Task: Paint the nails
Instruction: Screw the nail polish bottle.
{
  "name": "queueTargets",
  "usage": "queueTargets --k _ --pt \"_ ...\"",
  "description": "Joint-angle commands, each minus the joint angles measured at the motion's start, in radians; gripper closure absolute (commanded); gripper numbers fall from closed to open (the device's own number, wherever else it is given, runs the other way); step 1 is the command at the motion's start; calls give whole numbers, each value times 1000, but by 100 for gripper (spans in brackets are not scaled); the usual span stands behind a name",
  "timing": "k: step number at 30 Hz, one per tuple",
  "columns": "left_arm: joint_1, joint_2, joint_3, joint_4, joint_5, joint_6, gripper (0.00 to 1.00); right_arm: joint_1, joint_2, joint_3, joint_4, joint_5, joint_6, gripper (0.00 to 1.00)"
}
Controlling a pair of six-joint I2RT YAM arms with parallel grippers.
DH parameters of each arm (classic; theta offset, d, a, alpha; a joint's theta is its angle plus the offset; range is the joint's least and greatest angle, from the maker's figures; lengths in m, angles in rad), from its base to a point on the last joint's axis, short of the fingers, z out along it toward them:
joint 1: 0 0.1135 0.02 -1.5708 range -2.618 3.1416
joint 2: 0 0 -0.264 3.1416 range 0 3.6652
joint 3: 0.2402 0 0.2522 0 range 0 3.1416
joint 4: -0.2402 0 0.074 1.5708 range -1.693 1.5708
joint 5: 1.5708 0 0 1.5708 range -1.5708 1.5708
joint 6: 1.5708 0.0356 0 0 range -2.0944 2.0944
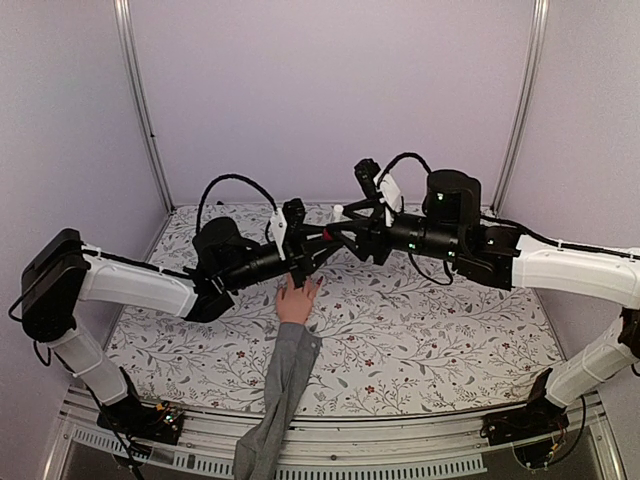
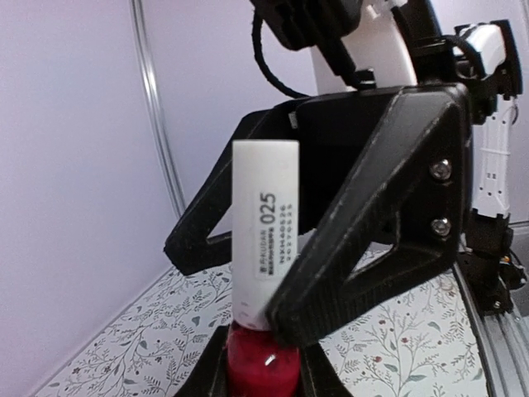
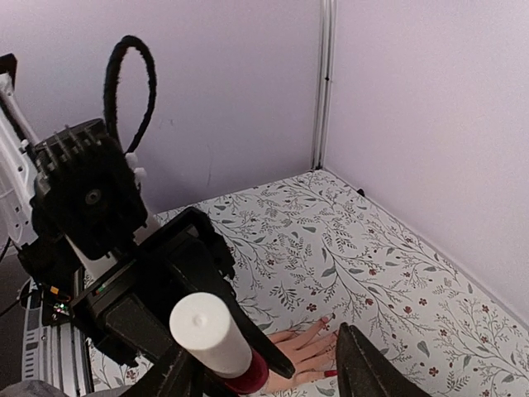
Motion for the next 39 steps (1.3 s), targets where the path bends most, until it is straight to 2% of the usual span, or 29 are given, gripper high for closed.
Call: queueTargets --k 1,6,10,18,25,32,39 --pt "52 -55 14 -84 291 3 100 -14 -70 -49 24 -207 -110 42" --pt "72 -66 50 -190 497 3 100 -14 -93 -25 -80 -454 -241 43" --pt "74 -56 70 -236 602 -1 100 -14 -91 11 -154 -524 -307 46" --pt "74 -28 102 -253 702 -20 100 -14 -63 65 -253 -613 -360 57" --pt "74 -22 115 -261 703 -20 100 -14 -47 77 -269 -604 -360 68" --pt "78 -29 109 -245 678 -20 100 -13 -28 94 -292 -600 -358 86" --pt "82 -51 79 -167 566 -36 100 -13 -4 114 -291 -536 -317 98"
